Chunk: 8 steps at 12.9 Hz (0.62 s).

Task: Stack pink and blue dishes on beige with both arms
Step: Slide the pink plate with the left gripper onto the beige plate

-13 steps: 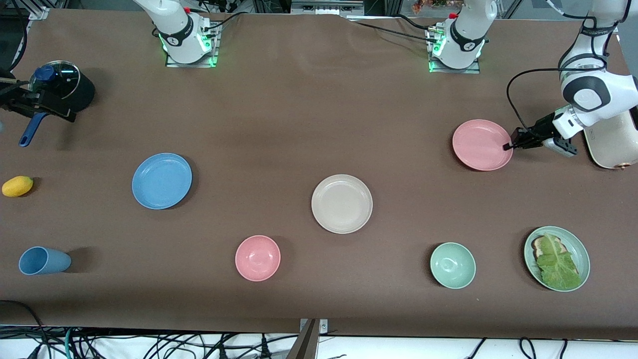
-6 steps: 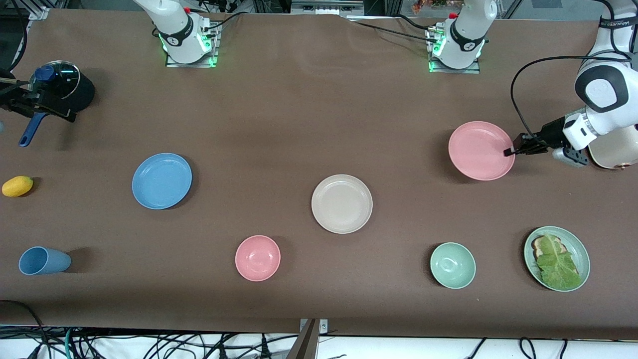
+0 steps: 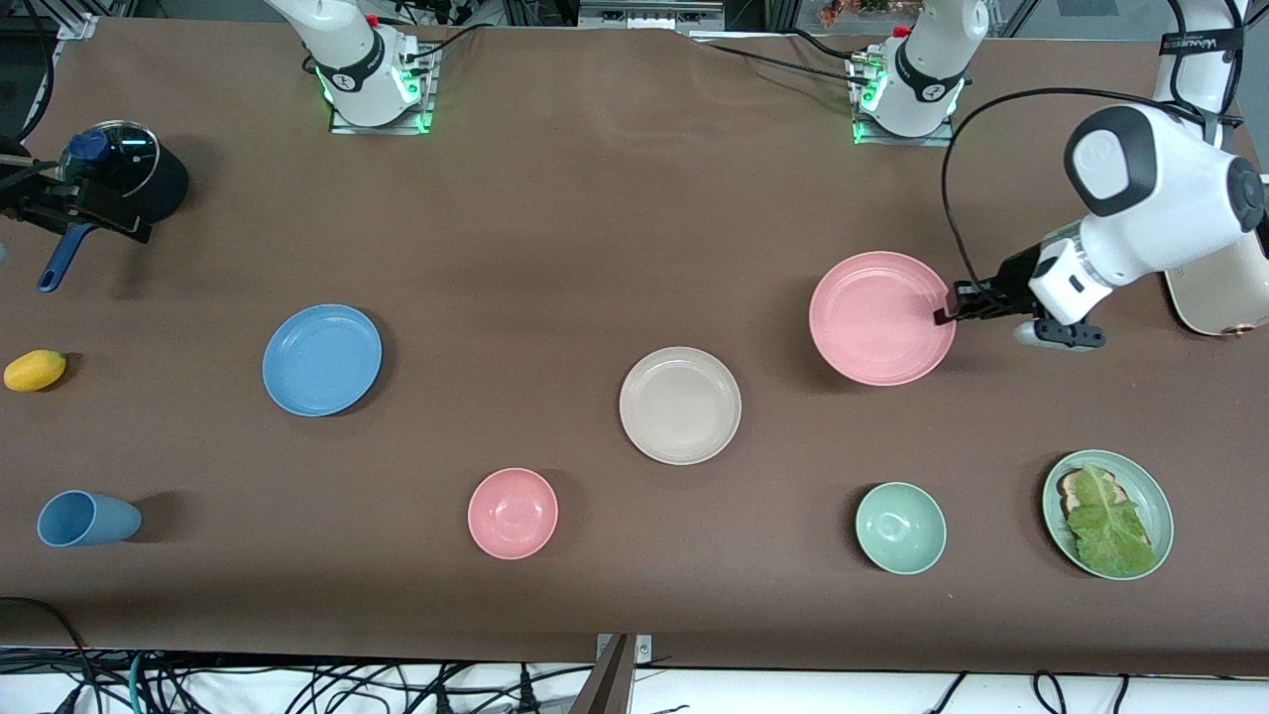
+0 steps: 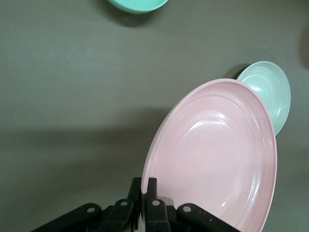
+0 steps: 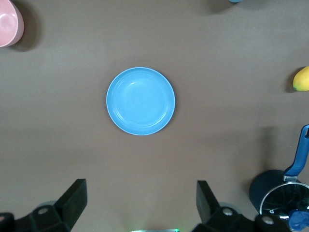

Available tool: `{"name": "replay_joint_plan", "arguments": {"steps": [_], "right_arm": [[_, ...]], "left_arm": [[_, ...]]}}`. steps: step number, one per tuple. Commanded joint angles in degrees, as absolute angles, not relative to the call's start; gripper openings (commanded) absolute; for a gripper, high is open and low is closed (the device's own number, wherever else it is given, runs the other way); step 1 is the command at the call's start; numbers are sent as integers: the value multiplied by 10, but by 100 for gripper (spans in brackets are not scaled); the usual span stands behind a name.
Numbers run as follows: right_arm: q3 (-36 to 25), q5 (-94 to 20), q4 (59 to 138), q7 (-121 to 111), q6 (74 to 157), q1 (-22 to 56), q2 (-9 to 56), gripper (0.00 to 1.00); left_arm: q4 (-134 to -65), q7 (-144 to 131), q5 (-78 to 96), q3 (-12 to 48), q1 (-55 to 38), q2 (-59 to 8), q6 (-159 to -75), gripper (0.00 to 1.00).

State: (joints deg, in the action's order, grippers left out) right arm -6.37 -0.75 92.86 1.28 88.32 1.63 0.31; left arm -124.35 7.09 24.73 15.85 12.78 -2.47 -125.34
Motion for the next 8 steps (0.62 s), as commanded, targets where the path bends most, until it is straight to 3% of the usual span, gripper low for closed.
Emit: {"name": "replay_joint_plan", "arguments": {"steps": [1,6,8], "right_arm": [[-67,-9,923,13,866,14,0,100],[-66,-8,923,14,865,15,0,100],[-66,-8,923,14,865,15,0,100]], "left_arm": [[-1197,3,205,184,126,-42,-1243,0],[-1115,-119,202,189,43,-136,-1256,0],[-1110,-181,173,190,6,-171,-1315,0]]}}
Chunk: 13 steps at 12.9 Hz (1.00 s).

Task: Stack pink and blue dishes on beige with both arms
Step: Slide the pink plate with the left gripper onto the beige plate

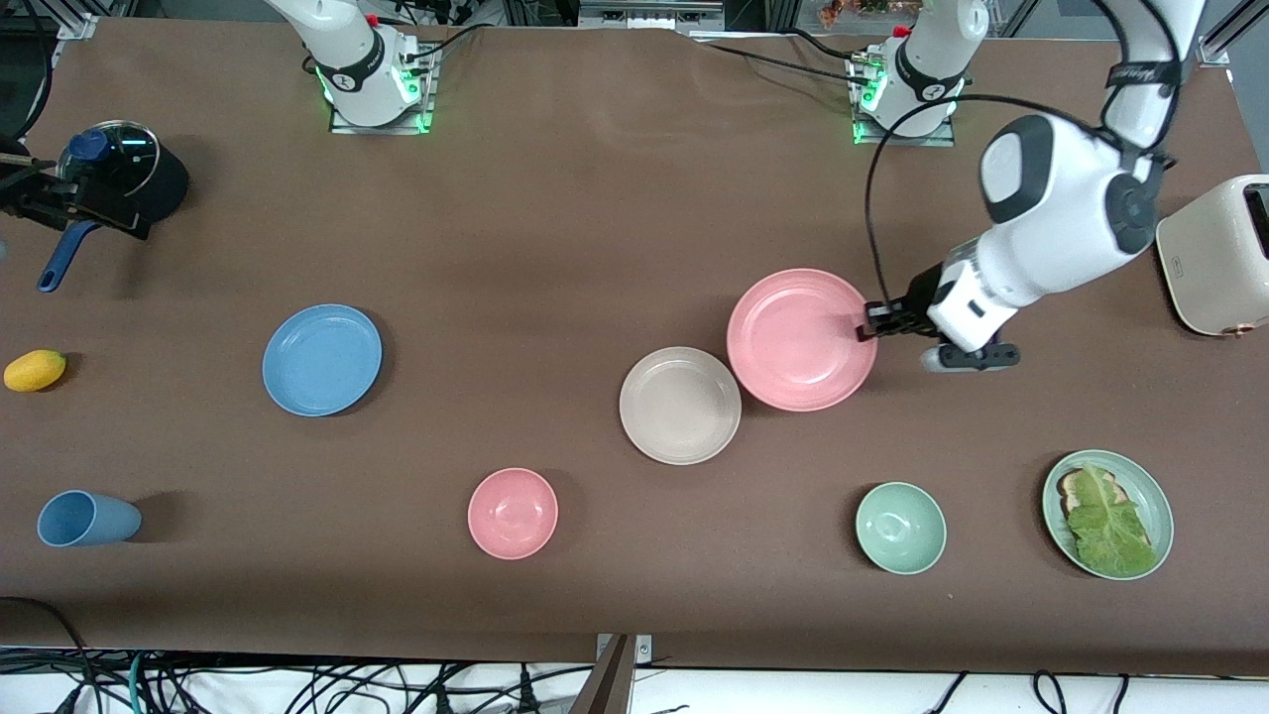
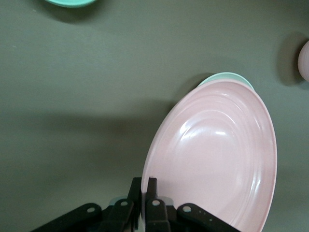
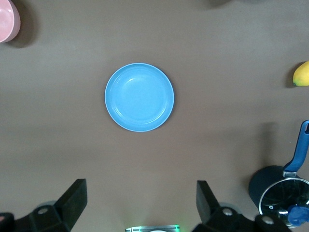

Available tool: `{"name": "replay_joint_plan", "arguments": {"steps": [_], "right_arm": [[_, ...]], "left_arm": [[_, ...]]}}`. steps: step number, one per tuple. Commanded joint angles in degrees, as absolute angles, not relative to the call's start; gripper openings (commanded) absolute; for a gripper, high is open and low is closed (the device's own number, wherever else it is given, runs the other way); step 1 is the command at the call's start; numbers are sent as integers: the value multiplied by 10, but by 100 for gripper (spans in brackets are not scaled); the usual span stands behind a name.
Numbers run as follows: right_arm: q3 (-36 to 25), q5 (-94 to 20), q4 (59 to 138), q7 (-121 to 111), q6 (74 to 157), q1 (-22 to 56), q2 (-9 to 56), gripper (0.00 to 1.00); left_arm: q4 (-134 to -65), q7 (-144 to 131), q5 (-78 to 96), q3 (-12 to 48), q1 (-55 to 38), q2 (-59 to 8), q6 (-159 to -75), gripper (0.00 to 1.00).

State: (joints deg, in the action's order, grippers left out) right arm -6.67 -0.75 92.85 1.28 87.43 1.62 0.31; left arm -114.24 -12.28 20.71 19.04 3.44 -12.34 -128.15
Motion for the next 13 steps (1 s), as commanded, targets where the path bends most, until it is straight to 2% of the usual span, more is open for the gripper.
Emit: {"name": "replay_joint_plan", "arguments": {"steps": [1,6,13], "right_arm": [[-66,-8,923,14,866,15,0,100],[-66,-9,923,13,865,15,0,100],[-66,-10,923,13,865,14,0,100]], "left_arm": [[-1110,-214,158,190,-11,-184,-1332,0],[-1111,-329,142,189,-81,-259,-1470,0],[-1111,-332,142,185,-99,-308,-1538,0]]}}
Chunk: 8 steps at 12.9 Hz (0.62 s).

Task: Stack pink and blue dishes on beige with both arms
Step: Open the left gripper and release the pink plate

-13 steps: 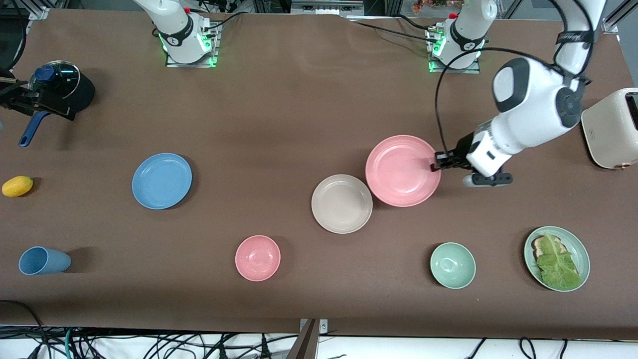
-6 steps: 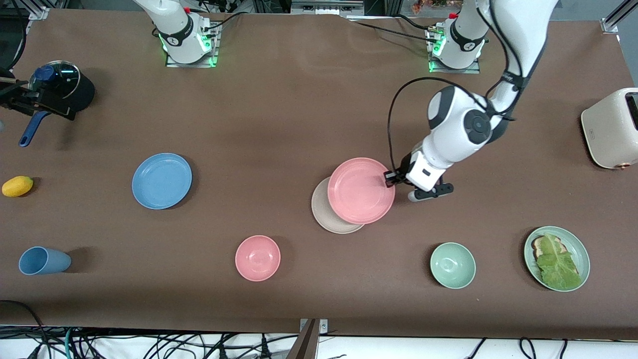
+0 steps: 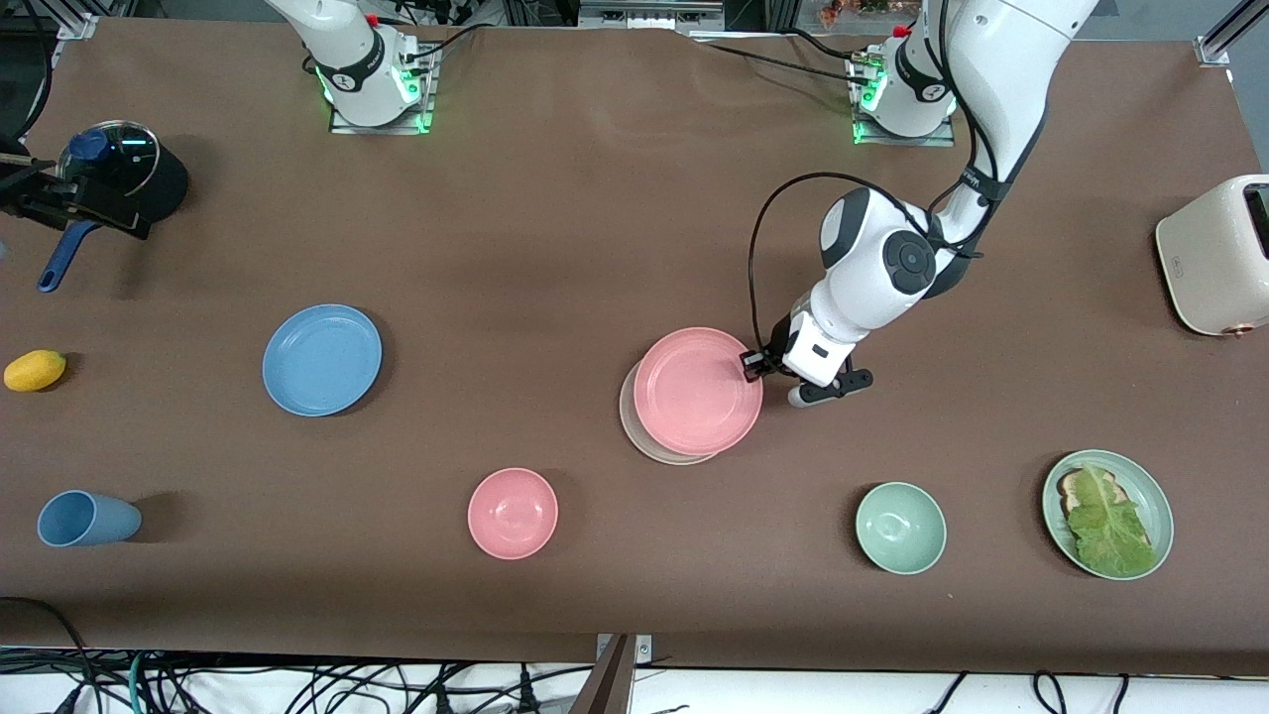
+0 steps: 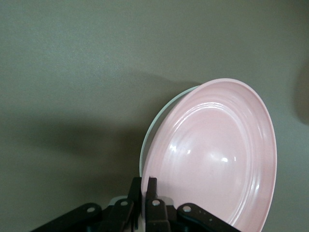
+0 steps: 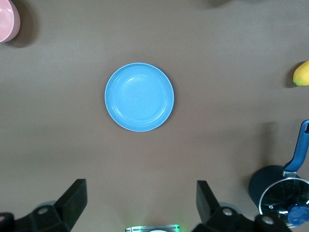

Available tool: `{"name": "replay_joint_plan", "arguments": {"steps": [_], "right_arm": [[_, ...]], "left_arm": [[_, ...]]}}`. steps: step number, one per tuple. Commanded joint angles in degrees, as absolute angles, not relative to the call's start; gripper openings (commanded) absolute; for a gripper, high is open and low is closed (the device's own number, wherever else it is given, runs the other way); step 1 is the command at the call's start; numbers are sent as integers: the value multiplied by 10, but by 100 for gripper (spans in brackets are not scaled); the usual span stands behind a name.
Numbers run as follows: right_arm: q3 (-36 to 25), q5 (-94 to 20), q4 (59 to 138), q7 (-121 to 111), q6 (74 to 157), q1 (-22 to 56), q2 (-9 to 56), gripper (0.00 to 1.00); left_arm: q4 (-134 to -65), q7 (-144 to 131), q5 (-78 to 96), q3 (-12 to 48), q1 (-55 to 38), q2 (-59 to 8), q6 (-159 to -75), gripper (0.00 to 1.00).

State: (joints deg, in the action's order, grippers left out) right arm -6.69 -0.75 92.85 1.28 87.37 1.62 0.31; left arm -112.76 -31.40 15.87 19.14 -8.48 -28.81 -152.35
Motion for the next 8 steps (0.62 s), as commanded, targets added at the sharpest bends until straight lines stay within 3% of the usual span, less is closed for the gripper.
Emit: {"name": "replay_joint_plan", "arguments": {"steps": [1,8], "right_arm": [[-66,-10,923,13,865,14,0,100],[-66,-10,923,13,866,15,0,100]], "left_arm": [[-1109,-332,142,185,-104,-315,-1546,0],[-1100,-336,142,178,-120,-344,-1581,0]]}}
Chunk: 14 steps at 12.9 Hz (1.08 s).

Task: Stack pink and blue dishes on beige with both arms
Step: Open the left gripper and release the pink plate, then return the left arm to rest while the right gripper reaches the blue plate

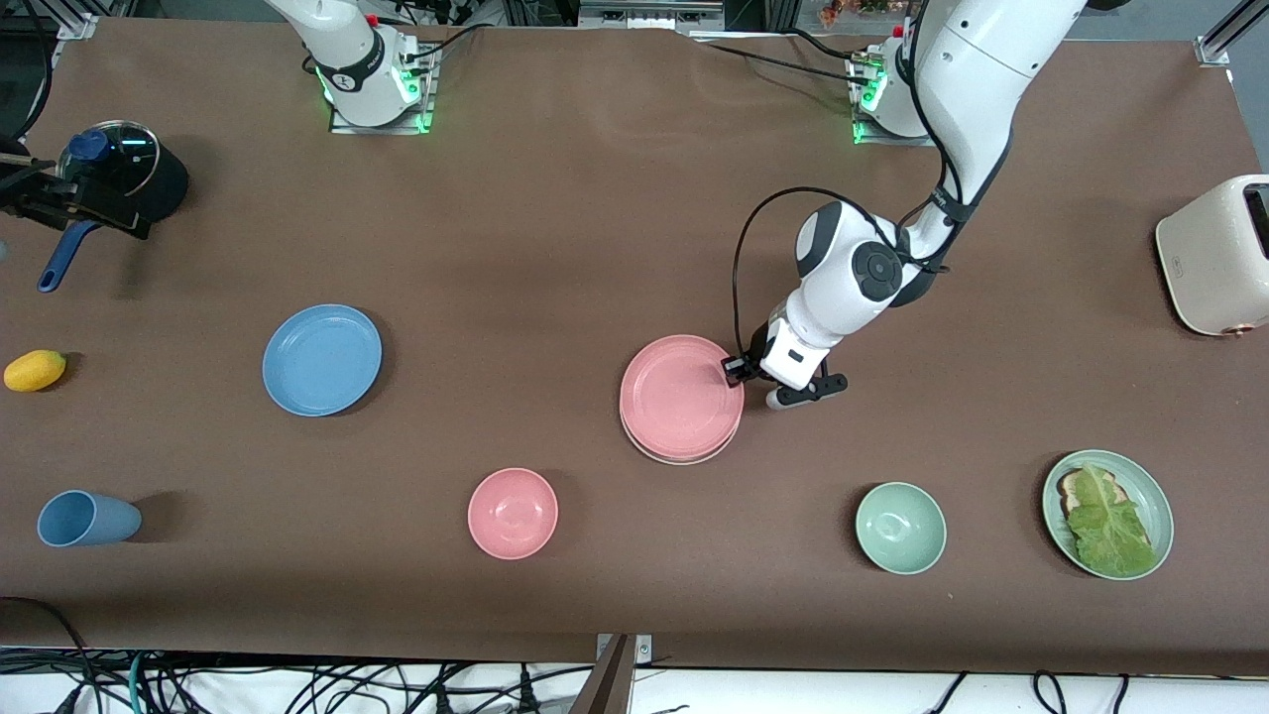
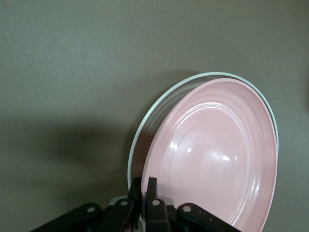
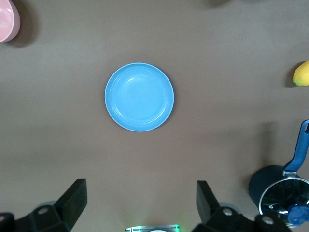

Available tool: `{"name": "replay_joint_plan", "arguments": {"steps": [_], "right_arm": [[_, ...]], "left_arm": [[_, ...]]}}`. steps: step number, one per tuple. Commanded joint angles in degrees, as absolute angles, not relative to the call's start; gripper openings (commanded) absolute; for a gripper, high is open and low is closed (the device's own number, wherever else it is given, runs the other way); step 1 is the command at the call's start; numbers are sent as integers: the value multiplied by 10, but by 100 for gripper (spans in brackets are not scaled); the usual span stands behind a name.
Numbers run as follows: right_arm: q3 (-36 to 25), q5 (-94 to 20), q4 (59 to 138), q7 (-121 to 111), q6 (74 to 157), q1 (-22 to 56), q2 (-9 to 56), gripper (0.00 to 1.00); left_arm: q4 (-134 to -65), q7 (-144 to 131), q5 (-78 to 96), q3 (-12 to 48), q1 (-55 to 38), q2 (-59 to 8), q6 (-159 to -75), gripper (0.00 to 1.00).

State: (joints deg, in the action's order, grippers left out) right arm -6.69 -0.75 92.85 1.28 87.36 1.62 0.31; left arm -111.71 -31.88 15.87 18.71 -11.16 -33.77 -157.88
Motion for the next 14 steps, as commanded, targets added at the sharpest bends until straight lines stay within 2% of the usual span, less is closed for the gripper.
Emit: {"name": "replay_joint_plan", "arguments": {"steps": [1,2,3,5,6,8,11,14], "right_arm": [[-66,-10,923,13,866,15,1,100],[-66,-10,923,13,865,15,0,100],[-65,-5,923,11,865,15,0,100],[-65,-6,924,13,865,15,4,100],[-65,-8,925,12,870,14,11,100],[-65,-4,924,18,866,15,29,100],[-65,-7,953,14,865,15,64,100],[-68,-10,1034,14,971,11,88,100]], "left_arm": [[-1097,-335,142,177,-120,-344,-1581,1],[-1093,-334,142,176,-120,-344,-1581,16],[-1092,-333,142,174,-120,-344,-1580,22],[-1085,-330,141,171,-120,-345,-1580,42],[-1085,-330,141,171,-120,-345,-1580,47],[-1085,-330,141,171,-120,-344,-1579,49],[-1086,-328,127,164,-113,-332,-1569,59],[-1085,-326,62,152,-99,-282,-1472,77]]}}
